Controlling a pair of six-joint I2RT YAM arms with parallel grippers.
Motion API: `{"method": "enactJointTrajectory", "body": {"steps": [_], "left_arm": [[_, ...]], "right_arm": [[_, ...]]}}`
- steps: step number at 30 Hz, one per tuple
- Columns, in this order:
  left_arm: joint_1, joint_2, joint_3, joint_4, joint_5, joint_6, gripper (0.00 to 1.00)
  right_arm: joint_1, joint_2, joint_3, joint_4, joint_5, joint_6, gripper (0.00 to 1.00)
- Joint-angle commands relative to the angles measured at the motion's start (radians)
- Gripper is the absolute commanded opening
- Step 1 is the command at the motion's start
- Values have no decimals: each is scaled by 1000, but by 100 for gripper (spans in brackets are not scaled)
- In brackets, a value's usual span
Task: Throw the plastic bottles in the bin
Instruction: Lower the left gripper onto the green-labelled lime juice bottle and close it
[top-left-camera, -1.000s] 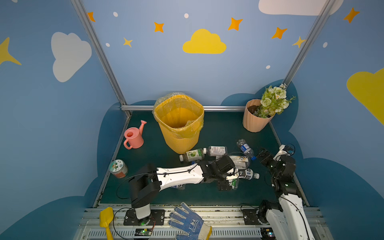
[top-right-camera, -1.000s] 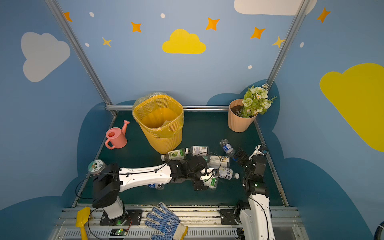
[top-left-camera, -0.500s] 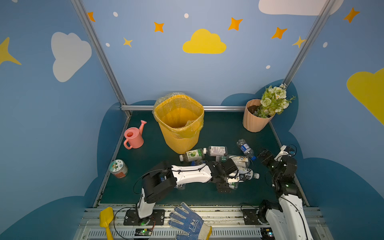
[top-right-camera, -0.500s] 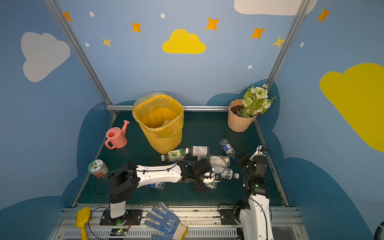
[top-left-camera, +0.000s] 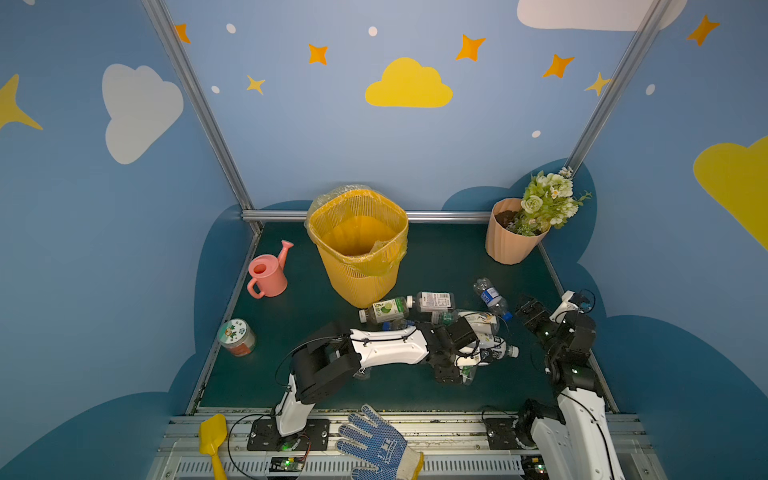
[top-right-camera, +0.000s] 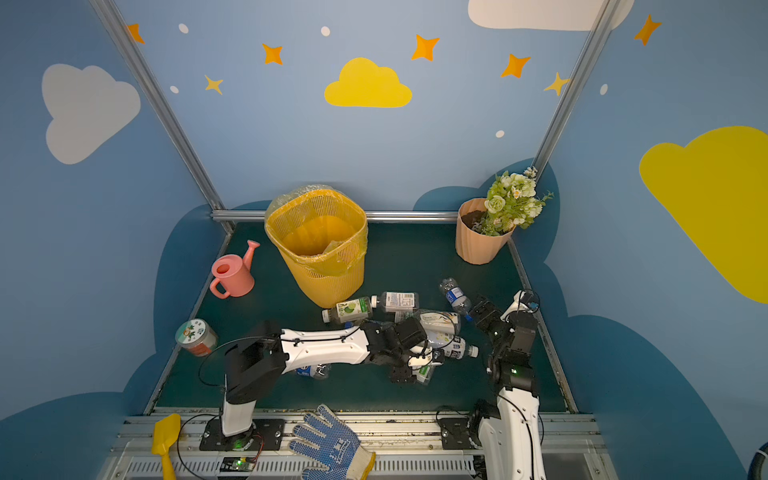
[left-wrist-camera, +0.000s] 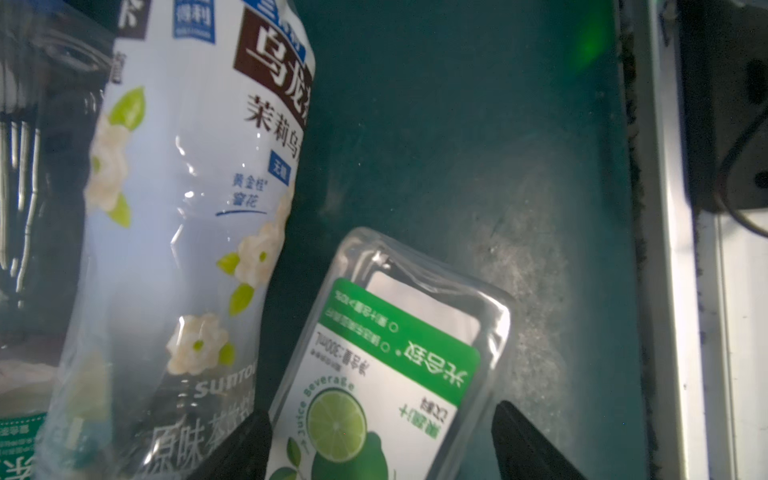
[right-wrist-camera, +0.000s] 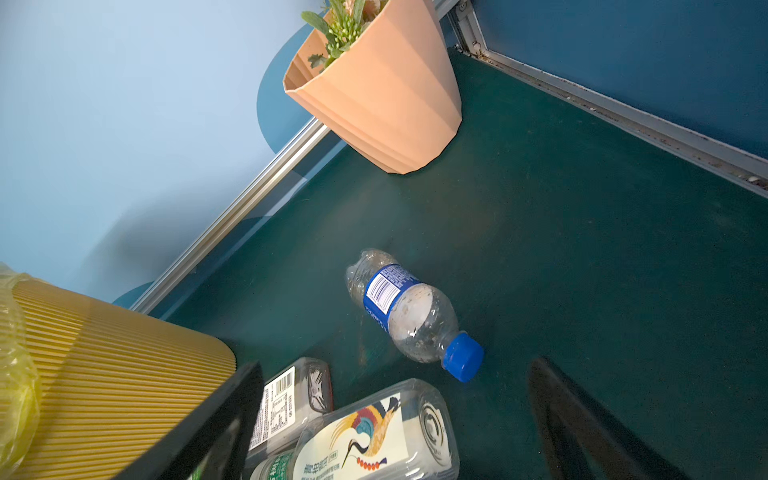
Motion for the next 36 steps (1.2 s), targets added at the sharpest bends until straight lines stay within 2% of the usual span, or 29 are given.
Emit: {"method": "enactJointTrajectory", "body": {"steps": [1, 7, 18, 36], "left_arm": [[0, -38, -28, -52, 40, -41, 79], [0, -91, -66, -14, 18, -69, 83], [0, -44, -12, -23, 19, 10, 92], [0, 60, 29, -62, 24, 57, 90]], "right_arm": [[-6, -5, -18, 23, -19, 10, 97], [-9, 0, -28, 30, -27, 17, 97], [-13, -3, -26, 24, -34, 23, 97], [-16, 2, -29, 27, -44, 26, 97]]}}
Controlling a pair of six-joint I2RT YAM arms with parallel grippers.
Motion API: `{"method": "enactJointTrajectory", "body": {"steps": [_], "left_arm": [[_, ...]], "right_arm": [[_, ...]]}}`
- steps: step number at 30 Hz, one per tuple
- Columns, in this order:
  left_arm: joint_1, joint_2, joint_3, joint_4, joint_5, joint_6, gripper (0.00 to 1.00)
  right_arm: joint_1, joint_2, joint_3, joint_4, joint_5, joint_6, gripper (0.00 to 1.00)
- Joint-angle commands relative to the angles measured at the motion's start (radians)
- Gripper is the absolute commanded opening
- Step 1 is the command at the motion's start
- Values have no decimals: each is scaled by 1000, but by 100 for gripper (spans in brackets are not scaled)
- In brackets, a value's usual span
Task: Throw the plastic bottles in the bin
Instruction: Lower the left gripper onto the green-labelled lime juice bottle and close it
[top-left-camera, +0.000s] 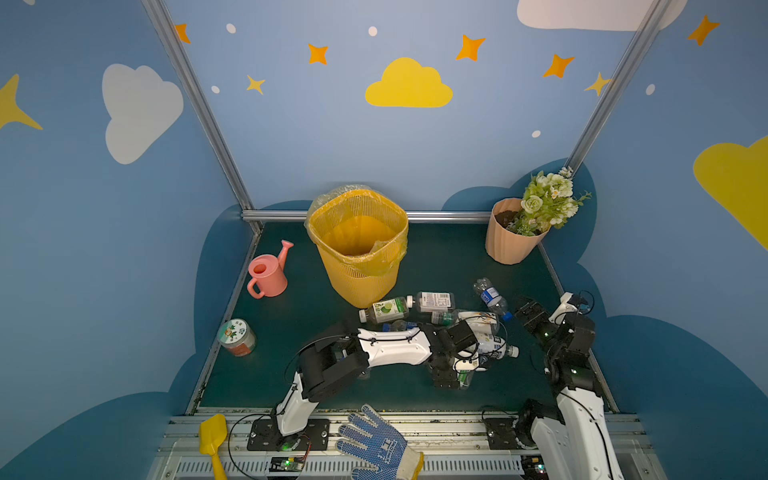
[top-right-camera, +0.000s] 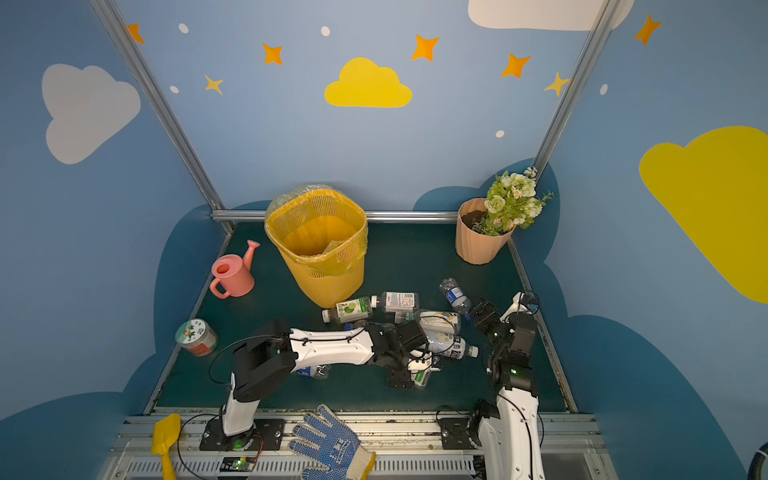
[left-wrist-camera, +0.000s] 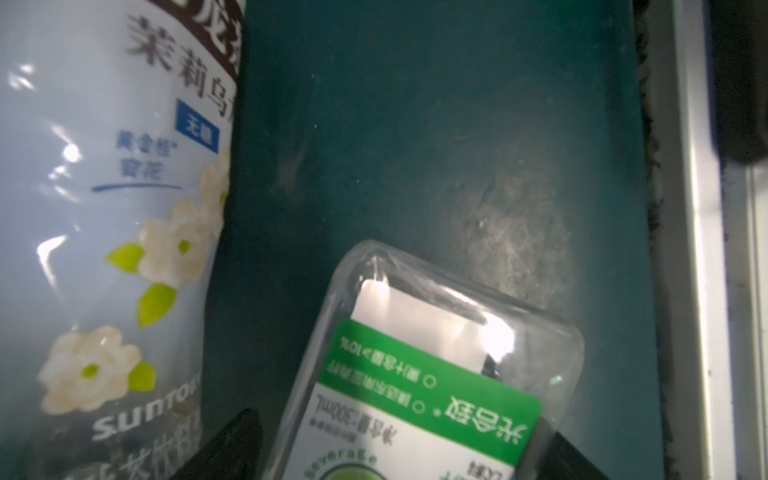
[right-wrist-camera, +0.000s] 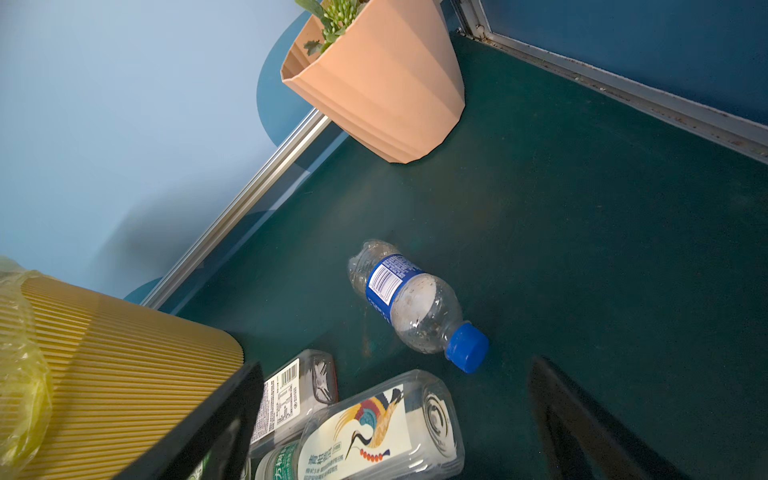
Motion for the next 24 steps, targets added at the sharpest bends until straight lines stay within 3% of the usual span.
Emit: {"method": "enactJointTrajectory", "body": {"steps": [1, 5, 12, 18, 24], "left_arm": [[0, 11, 17, -37, 6, 11, 89], [0, 7, 4, -33, 15, -5, 83], [6, -43, -18, 12, 59, -62, 59], [24, -129, -42, 70, 114, -111, 57], [76, -308, -120, 226, 162, -211, 55]], "right_arm": [[-4, -2, -12, 18, -10, 7, 97], [-7, -5, -13, 19, -12, 10, 97], [-8, -5, -18, 21, -16, 14, 97], [-10, -10, -29, 39, -43, 9, 97], [-9, -12, -41, 44, -44, 13, 97]]}}
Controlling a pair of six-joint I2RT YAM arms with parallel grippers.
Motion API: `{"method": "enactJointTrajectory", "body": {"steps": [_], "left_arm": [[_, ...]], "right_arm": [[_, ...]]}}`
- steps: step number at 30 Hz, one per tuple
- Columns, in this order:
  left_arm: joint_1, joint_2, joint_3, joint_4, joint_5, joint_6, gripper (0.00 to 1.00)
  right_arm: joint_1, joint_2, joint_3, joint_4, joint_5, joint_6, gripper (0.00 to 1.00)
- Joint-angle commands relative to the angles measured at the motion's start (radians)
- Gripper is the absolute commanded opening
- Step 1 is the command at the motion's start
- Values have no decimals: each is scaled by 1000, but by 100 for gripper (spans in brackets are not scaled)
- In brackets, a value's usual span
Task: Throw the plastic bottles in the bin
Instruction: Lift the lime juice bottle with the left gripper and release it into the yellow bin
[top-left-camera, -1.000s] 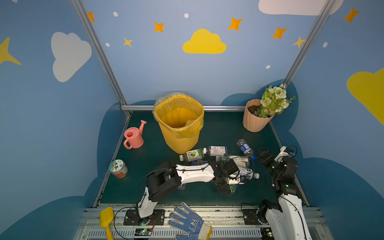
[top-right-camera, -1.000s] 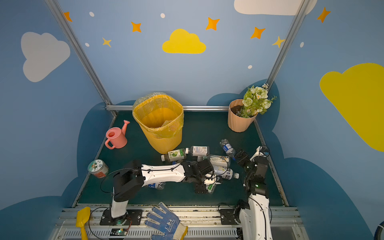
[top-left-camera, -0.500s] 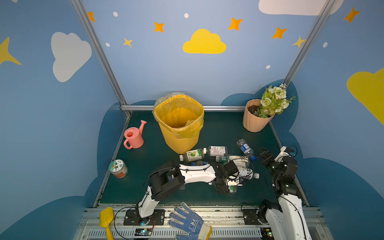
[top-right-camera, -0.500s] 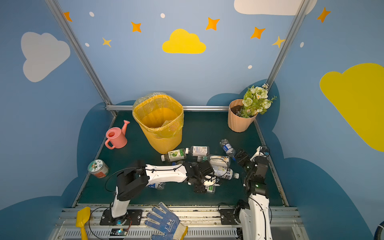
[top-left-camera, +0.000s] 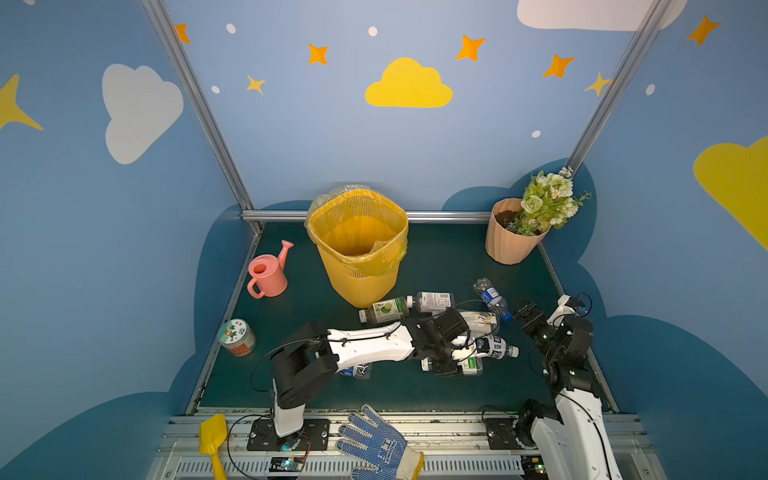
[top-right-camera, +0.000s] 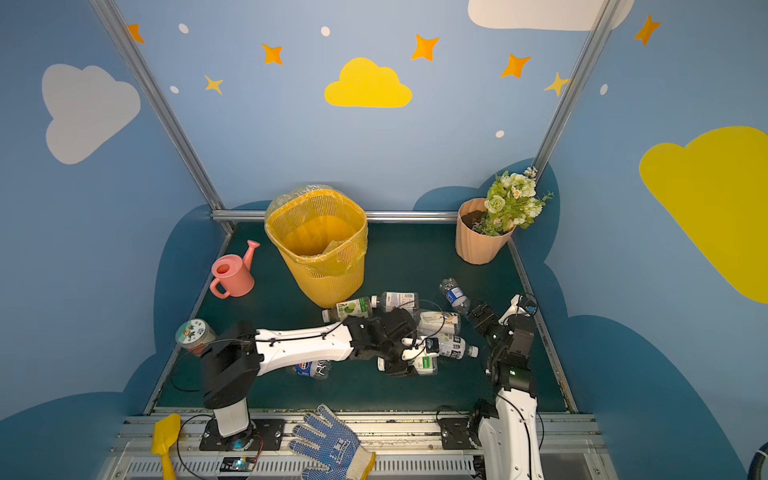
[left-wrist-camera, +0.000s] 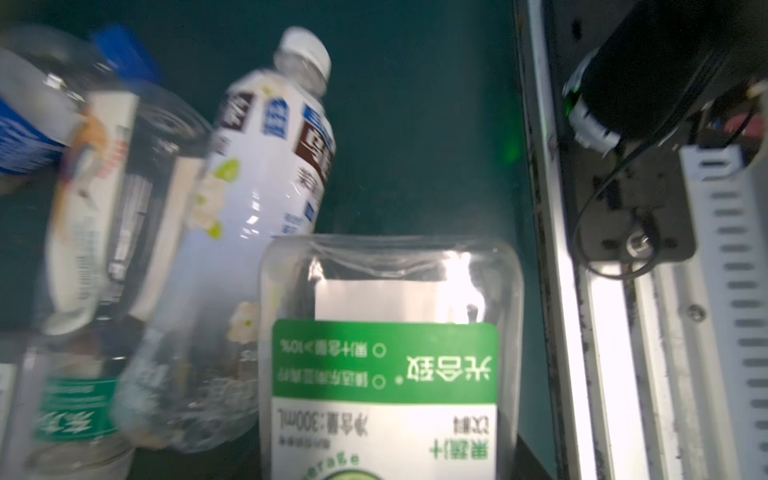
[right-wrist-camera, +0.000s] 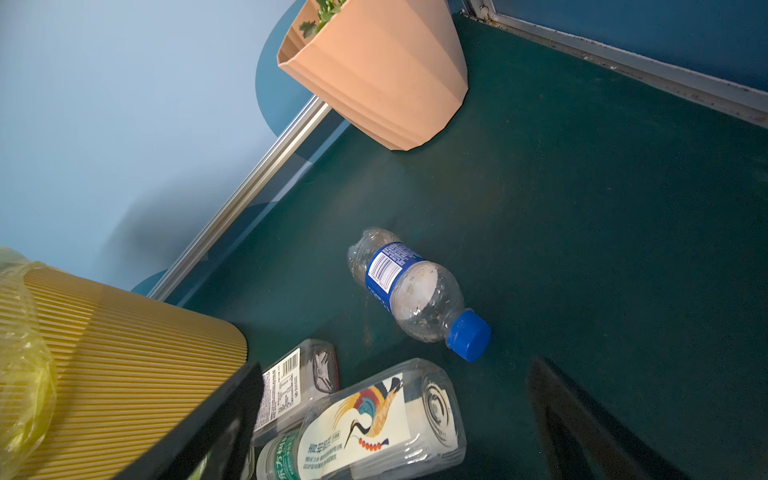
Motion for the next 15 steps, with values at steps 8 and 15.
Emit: {"method": "enactJointTrajectory", "body": {"steps": [8, 15], "left_arm": [[34, -380, -148, 460, -206, -154, 54], [58, -547, -115, 679, -452, 21, 49]], "right_arm": [[-2, 15, -16, 69, -39, 15, 97], [-2, 31, -8, 76, -67, 26, 97]]}}
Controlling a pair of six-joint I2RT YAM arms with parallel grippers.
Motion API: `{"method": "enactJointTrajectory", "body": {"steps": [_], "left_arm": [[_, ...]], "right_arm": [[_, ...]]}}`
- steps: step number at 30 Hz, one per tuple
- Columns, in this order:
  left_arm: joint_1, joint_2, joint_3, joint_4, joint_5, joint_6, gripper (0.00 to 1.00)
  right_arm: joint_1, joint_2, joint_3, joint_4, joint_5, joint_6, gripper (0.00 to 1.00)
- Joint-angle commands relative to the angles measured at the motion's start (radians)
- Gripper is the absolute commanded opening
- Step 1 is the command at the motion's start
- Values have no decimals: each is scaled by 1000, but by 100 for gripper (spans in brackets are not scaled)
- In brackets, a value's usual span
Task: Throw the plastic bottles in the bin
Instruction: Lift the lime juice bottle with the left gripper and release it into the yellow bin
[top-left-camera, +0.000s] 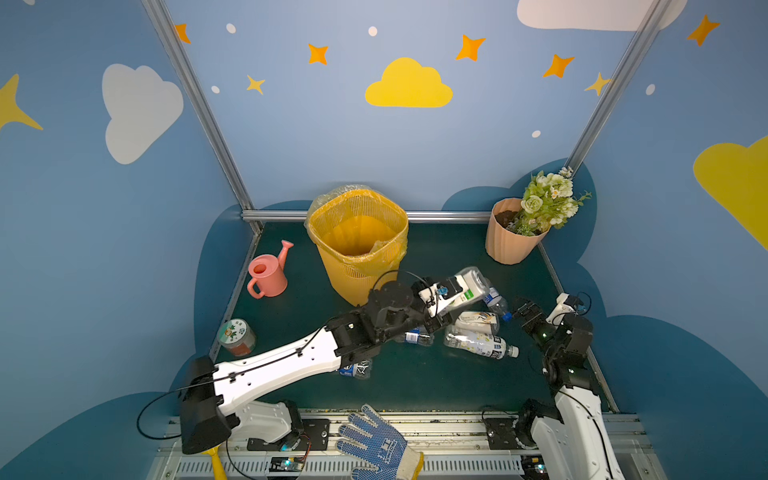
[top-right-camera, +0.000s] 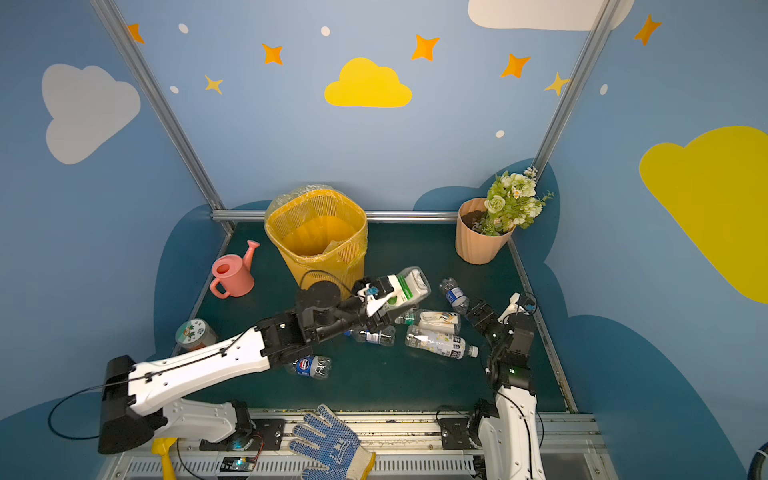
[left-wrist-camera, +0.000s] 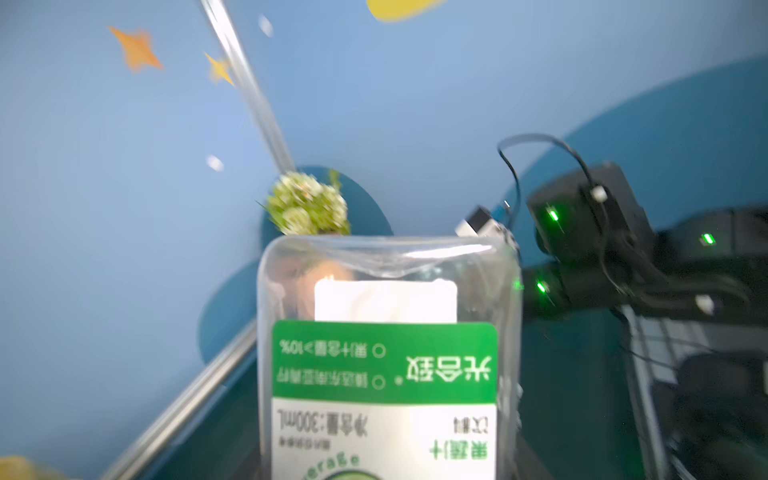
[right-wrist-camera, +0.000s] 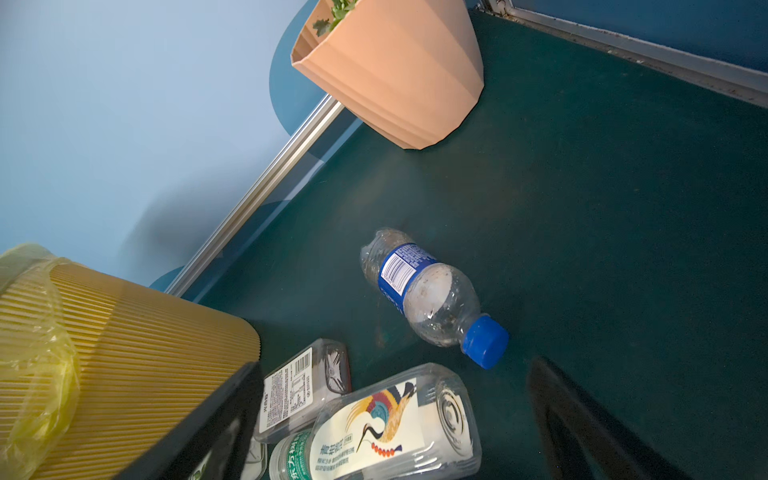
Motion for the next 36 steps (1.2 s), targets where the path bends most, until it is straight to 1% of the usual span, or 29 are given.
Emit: {"method": "enactJointTrajectory", "body": {"steps": [1, 4, 6, 8, 10, 11, 12, 13, 15, 16, 17, 18, 19, 20, 21, 23, 25, 28, 30, 36], "left_arm": [[24, -47, 29, 206, -162, 103, 49], [80, -56, 37, 304, -204, 148, 49], [157, -49, 52, 317, -199, 118, 49], [262, -32, 67, 307, -191, 2, 49], [381, 2, 92, 253, -178, -140, 49], [433, 34, 118, 199, -180, -212, 50], [485, 69, 155, 118, -180, -290, 54], [520, 100, 190, 41, -176, -355, 61], [576, 152, 256, -103, -118, -450, 77], [579, 155, 274, -122, -110, -468, 86], [577, 148, 270, -84, -70, -454, 99], [568, 122, 264, -42, -19, -427, 100], [557, 95, 257, -1, 9, -406, 100], [529, 66, 255, 38, 4, -365, 100], [494, 43, 268, 54, -24, -314, 100], [424, 10, 294, 37, -55, -206, 100], [376, -10, 289, 31, -64, -151, 100], [350, -30, 219, 54, -73, -129, 100], [347, -40, 165, 63, -114, -133, 100], [347, -105, 45, 36, -252, -225, 100]], "right_arm": [[0, 4, 0, 16, -35, 10, 97], [0, -2, -3, 9, -70, 12, 97], [2, -11, -9, 3, -82, 10, 97], [2, -25, -16, 1, -80, 11, 97], [2, -40, -19, 0, -79, 14, 97], [3, -45, -20, 0, -78, 18, 97], [4, -49, -20, 0, -80, 19, 97], [4, -51, -19, -1, -82, 21, 97], [4, -51, -16, -7, -84, 22, 97], [4, -51, -10, -15, -84, 20, 97], [4, -53, -4, -25, -86, 18, 97], [5, -55, 4, -36, -89, 12, 97], [5, -59, 8, -43, -90, 8, 97], [5, -63, 12, -48, -88, 7, 97], [5, -67, 12, -53, -86, 5, 97], [5, -74, 9, -56, -78, 6, 97], [6, -77, 1, -54, -76, 15, 97], [8, -72, -10, -39, -83, 27, 97], [11, -66, -6, -40, -93, 25, 97], [35, -30, 9, -44, -112, -12, 97]]}}
